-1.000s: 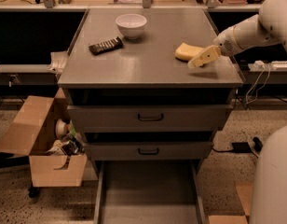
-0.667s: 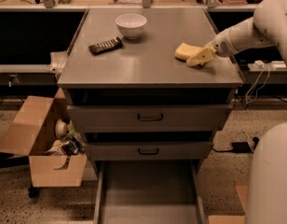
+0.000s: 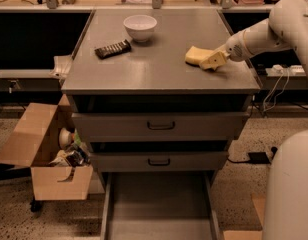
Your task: Place sponge into bottom drawer
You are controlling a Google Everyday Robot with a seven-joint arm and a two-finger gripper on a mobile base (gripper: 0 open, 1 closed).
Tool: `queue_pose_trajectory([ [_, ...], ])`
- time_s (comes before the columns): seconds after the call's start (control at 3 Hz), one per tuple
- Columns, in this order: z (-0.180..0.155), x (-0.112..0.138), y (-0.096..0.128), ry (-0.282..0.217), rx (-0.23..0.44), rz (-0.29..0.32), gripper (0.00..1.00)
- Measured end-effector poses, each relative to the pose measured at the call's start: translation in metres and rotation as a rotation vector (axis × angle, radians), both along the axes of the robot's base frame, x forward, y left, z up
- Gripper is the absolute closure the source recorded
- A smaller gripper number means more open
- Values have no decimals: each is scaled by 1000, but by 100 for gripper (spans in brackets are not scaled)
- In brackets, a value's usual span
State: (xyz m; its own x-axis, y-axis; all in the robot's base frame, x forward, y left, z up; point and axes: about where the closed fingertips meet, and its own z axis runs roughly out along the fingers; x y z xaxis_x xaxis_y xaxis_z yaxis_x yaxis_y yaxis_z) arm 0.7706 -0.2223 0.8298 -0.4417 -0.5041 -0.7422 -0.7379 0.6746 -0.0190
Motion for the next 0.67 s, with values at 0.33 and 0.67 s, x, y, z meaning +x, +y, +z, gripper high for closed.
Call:
queue_pose_trajectory([
  [0.33, 5, -1, 1, -6, 4, 8, 100],
  [0.67, 44, -27, 13, -109, 79, 132, 100],
])
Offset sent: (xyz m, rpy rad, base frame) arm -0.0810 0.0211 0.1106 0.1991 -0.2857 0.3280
